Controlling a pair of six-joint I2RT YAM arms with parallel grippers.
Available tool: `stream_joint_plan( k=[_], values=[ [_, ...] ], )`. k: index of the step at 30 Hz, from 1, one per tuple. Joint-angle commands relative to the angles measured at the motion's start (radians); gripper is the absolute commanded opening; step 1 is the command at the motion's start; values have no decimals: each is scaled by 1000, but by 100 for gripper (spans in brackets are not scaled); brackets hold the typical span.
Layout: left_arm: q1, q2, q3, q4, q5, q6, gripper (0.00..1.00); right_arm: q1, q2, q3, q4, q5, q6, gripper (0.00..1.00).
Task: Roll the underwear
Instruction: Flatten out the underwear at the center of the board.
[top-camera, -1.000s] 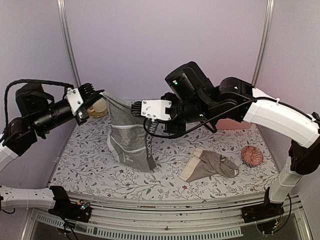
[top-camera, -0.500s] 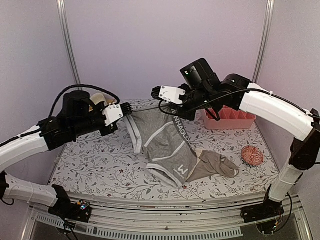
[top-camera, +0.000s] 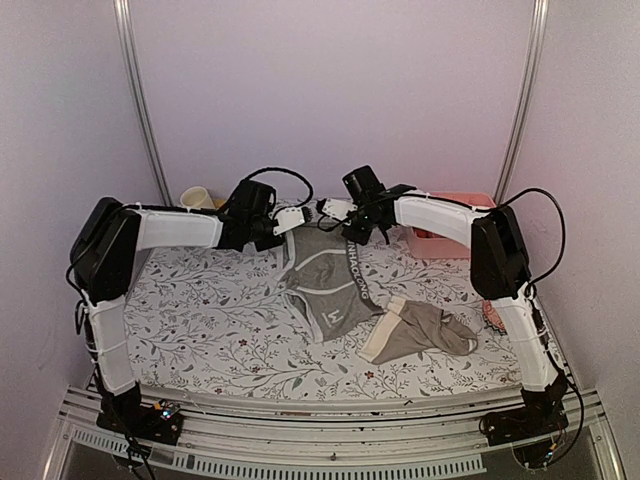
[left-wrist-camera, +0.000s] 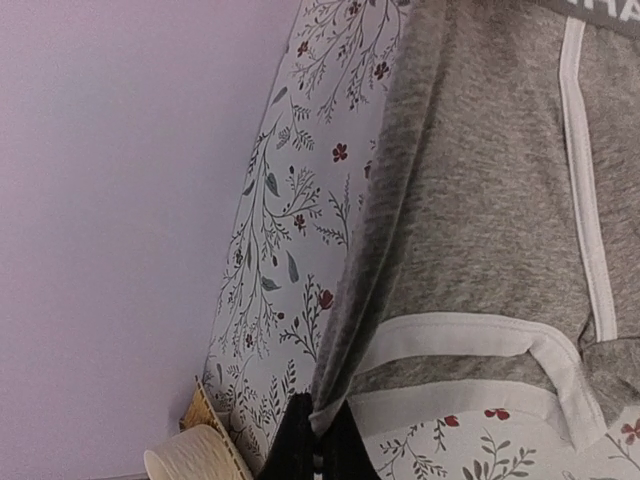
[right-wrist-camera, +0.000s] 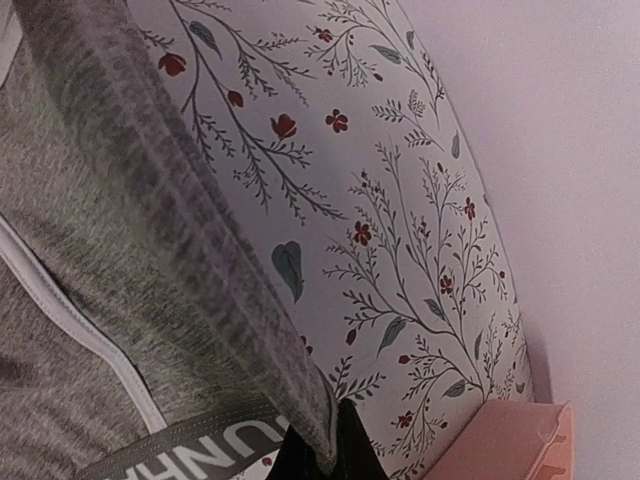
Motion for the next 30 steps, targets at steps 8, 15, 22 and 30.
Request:
stream_joint_plan(
  k=[8,15,22,30],
  values=[
    [38,148,86,280,-152,153,0,-50,67,57,243,-10,-150,1],
    [36,106,43,296,-153,182,0,-48,58,44,228,-14,-190,2],
    [28,-186,-103,265,-113,151,0,52,-238,-187,293,-21,-170,1],
    [-13,-565,-272,149,-26,152,0,219,-459,-290,196,139,-157,1]
  ],
)
